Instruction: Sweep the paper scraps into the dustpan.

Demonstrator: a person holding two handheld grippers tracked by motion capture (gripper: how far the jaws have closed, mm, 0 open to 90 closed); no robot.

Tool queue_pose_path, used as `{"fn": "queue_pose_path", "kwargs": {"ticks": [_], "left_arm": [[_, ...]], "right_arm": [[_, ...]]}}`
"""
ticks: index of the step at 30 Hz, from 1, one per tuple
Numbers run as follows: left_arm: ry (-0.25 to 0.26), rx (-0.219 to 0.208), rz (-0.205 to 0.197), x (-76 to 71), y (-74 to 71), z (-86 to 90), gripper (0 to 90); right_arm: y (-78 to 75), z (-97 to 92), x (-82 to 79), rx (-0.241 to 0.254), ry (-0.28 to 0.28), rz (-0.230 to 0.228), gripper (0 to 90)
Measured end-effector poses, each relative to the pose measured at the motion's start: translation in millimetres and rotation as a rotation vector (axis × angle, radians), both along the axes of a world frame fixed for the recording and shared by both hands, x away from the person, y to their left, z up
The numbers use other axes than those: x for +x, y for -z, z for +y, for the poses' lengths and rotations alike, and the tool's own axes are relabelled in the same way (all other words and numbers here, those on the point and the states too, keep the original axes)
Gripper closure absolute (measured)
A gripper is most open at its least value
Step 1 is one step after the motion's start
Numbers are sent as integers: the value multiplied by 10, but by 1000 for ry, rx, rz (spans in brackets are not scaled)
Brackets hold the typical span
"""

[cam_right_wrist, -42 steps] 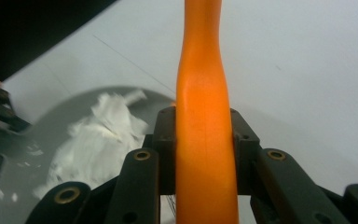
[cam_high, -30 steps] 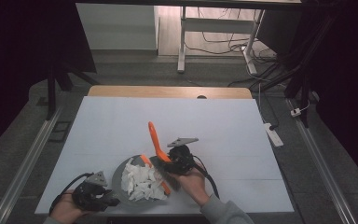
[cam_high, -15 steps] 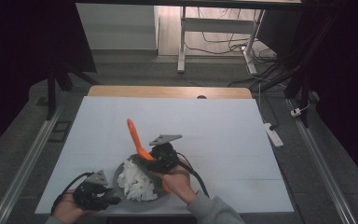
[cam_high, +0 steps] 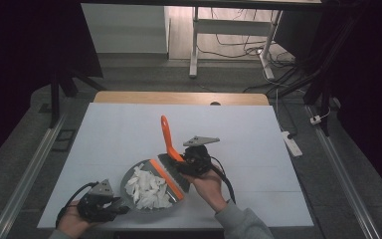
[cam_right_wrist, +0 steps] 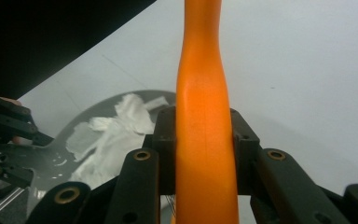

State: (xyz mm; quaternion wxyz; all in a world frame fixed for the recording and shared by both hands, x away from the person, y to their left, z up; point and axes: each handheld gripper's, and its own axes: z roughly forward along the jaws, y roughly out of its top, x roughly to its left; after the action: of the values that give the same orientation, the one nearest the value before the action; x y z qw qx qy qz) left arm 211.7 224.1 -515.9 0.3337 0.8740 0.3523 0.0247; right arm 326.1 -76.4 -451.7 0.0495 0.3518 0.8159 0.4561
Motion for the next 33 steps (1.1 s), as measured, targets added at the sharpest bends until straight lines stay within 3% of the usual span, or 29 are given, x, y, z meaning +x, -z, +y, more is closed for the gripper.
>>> {"fn": "queue_pose_path", "kwargs": {"ticks": [10, 14, 21, 33], "left_arm": [[-83, 5, -36, 35, -52, 47, 620], [-117, -11, -47, 44, -81, 59, 620], [-142, -18, -57, 58, -99, 64, 620], [-208, -44, -79, 65, -136, 102, 620]], "right_arm": [[-113, -323, 48, 40, 34, -19, 702], [-140, -470, 44, 44, 43, -22, 702], [-180, -679, 37, 57, 58, -34, 702], [-156, -907, 30, 40, 28, -70, 703]]}}
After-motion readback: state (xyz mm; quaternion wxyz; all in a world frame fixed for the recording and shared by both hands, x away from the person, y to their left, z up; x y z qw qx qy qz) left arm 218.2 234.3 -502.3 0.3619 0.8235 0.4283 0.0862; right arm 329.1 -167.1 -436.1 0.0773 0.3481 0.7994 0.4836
